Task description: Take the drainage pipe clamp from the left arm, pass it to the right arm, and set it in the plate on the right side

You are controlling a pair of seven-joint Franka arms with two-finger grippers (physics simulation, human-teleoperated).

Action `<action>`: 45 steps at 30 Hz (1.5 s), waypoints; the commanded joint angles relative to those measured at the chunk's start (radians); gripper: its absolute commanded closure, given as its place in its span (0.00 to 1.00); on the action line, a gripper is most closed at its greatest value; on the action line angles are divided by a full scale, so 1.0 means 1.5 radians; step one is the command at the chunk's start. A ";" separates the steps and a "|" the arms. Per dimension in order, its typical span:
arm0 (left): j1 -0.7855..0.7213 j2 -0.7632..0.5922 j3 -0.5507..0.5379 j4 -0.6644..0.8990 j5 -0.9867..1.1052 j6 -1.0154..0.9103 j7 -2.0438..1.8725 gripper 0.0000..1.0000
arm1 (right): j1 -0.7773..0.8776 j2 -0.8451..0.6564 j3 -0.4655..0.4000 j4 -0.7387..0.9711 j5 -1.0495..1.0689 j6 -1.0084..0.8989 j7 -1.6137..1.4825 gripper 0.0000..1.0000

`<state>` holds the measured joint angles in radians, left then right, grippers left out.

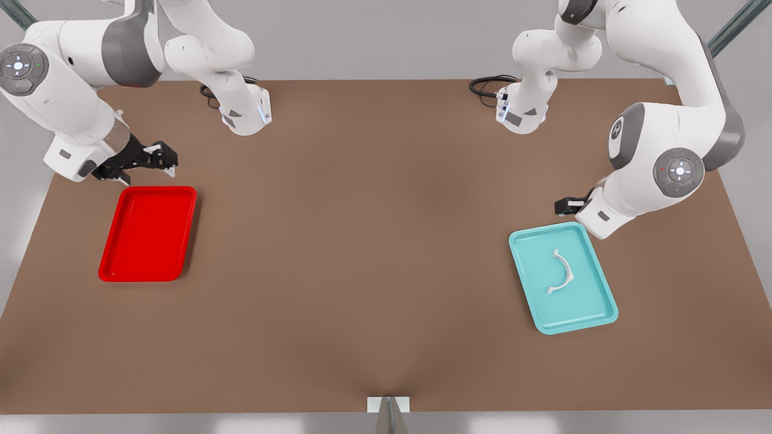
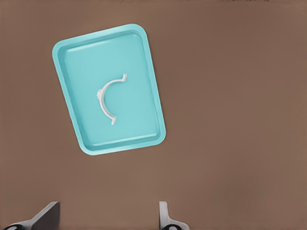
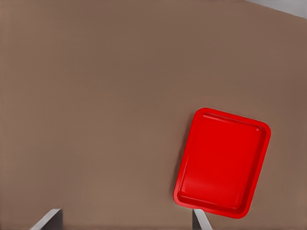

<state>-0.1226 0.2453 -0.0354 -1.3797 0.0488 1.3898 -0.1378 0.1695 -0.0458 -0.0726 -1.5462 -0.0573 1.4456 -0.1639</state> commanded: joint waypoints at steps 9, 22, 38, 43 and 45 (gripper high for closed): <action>0.000 0.046 0.139 -0.321 -0.052 0.451 -0.073 0.00 | -0.015 0.002 0.000 -0.008 0.000 -0.001 -0.033 0.00; 0.029 0.107 0.156 -0.519 -0.161 0.771 -0.168 0.00 | -0.013 0.003 0.001 -0.021 0.001 0.000 -0.034 0.00; 0.025 0.149 0.149 -0.543 -0.161 0.794 -0.320 0.00 | -0.013 0.004 0.001 -0.032 0.001 0.003 -0.033 0.00; 0.027 0.161 0.145 -0.542 -0.164 0.822 -0.349 0.00 | -0.013 0.015 0.001 -0.023 0.000 -0.001 -0.037 0.00; 0.028 0.160 0.143 -0.542 -0.164 0.819 -0.349 0.06 | -0.013 0.015 0.003 -0.024 0.000 -0.006 -0.038 0.00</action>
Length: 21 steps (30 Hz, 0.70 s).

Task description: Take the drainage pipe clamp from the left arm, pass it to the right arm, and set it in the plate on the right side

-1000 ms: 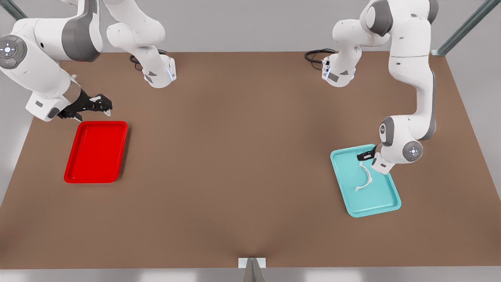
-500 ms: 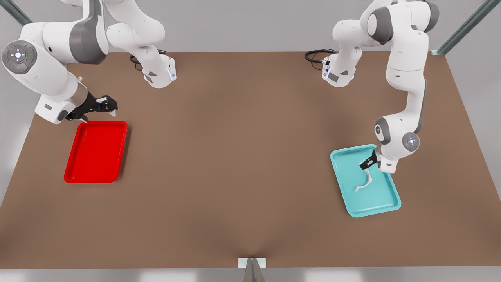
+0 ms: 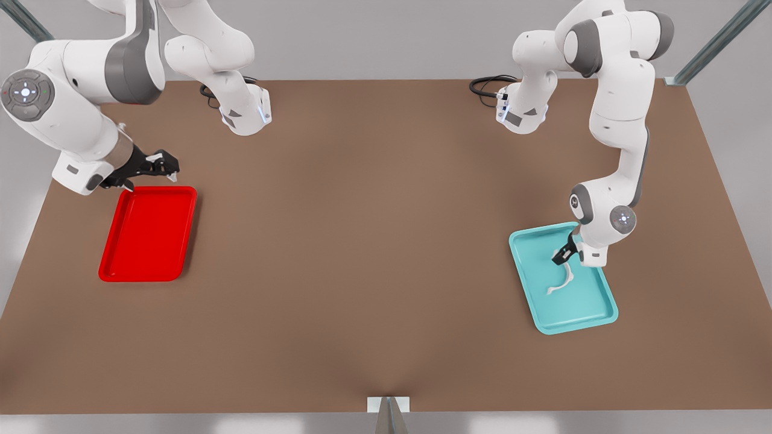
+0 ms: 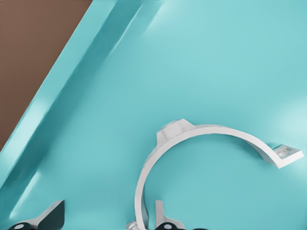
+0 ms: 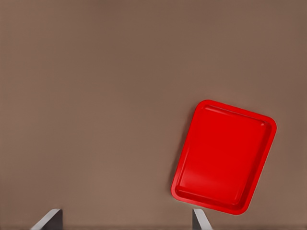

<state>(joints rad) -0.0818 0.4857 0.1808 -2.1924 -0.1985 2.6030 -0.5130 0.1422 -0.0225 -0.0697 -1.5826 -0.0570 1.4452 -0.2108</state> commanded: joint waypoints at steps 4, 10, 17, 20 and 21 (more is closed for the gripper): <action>0.001 -0.002 -0.005 0.002 0.001 0.012 -0.115 0.07 | 0.006 0.002 0.002 -0.001 0.000 -0.008 -0.007 0.00; 0.003 0.000 -0.005 0.007 0.009 0.030 -0.115 0.07 | 0.006 0.002 0.002 -0.001 0.000 -0.009 -0.007 0.00; 0.002 0.000 -0.005 0.006 0.008 0.026 -0.113 0.32 | 0.006 0.002 0.002 -0.002 -0.002 -0.010 -0.007 0.00; 0.001 0.000 -0.005 0.005 0.008 0.022 -0.113 0.38 | 0.006 0.002 0.002 -0.002 -0.002 -0.010 -0.007 0.00; 0.001 0.000 -0.005 0.005 0.008 0.021 -0.113 0.38 | 0.006 0.002 0.002 -0.003 -0.002 -0.010 -0.007 0.00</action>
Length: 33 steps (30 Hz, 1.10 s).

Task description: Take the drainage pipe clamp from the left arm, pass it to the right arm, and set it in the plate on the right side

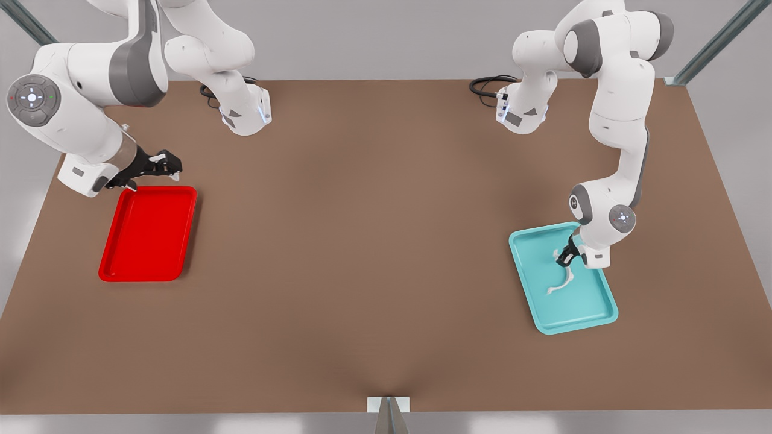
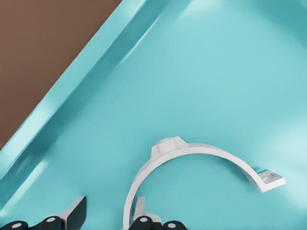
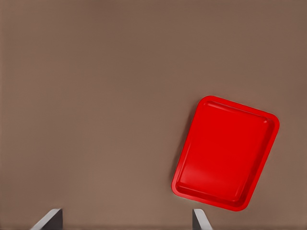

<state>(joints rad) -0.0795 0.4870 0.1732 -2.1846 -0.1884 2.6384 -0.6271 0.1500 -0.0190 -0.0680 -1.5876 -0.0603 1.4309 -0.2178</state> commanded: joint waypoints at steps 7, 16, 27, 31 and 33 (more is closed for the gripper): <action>0.000 0.001 0.000 -0.001 0.001 -0.004 -0.037 0.40 | 0.001 -0.001 0.001 -0.001 0.000 -0.002 -0.002 0.00; -0.001 0.002 0.000 0.000 0.001 -0.005 -0.039 0.69 | 0.001 -0.001 0.001 -0.001 0.000 -0.002 -0.002 0.00; -0.002 -0.011 -0.001 0.002 0.002 -0.006 -0.037 0.79 | 0.001 -0.001 0.001 -0.001 0.000 -0.002 -0.003 0.00; -0.002 -0.012 -0.001 0.002 0.003 -0.006 -0.036 0.79 | 0.001 0.000 0.001 -0.001 0.000 -0.002 -0.003 0.00; -0.003 -0.020 -0.001 0.002 0.003 -0.006 -0.035 0.79 | 0.001 0.000 0.001 -0.001 0.000 -0.002 -0.003 0.00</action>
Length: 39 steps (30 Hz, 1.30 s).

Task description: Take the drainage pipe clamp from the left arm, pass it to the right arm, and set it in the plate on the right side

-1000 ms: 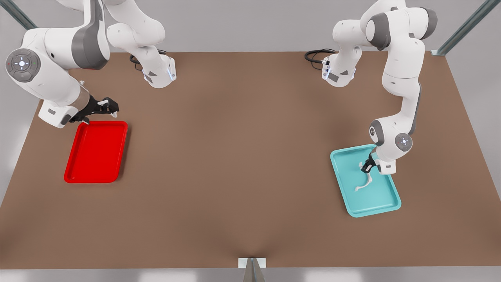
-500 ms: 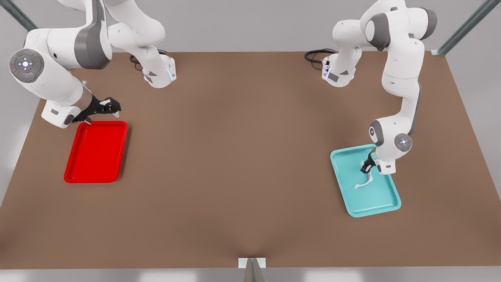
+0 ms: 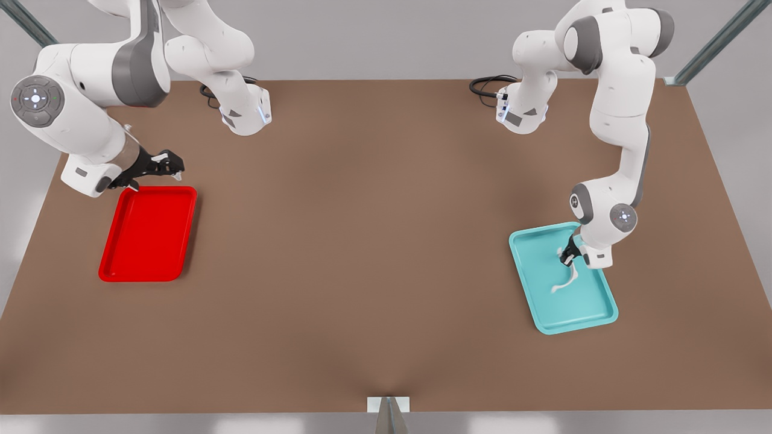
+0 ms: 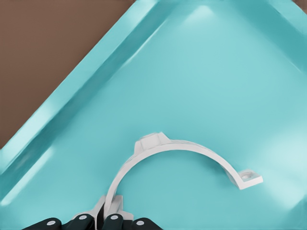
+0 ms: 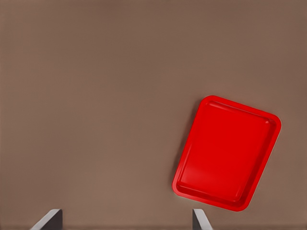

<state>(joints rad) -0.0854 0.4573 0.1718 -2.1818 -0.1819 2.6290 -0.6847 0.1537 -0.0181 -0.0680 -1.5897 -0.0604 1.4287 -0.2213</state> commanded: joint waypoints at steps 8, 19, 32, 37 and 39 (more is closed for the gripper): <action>-0.034 -0.040 -0.039 0.059 -0.001 0.000 0.004 0.79 | -0.001 0.011 0.001 0.008 0.000 0.002 -0.001 0.00; -0.180 0.057 -0.165 0.312 -0.002 -0.079 -0.057 0.79 | 0.106 0.271 0.022 0.093 0.159 0.169 -0.443 0.00; -0.357 0.154 -0.166 0.475 0.075 -0.029 -0.160 0.79 | 0.103 0.357 0.044 0.085 0.260 0.394 -1.206 0.00; -0.383 0.174 -0.163 0.499 0.154 -0.037 -0.161 0.79 | 0.117 0.386 0.058 0.083 0.316 0.437 -1.207 0.00; -0.385 0.176 -0.163 0.502 0.155 -0.039 -0.161 0.79 | 0.128 0.395 0.058 0.082 0.331 0.449 -1.206 0.00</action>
<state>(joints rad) -0.6646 0.7208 -0.0720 -1.4308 0.0252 2.5638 -0.8499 0.3424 0.5707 0.0181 -1.4671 0.3979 2.0299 -1.3755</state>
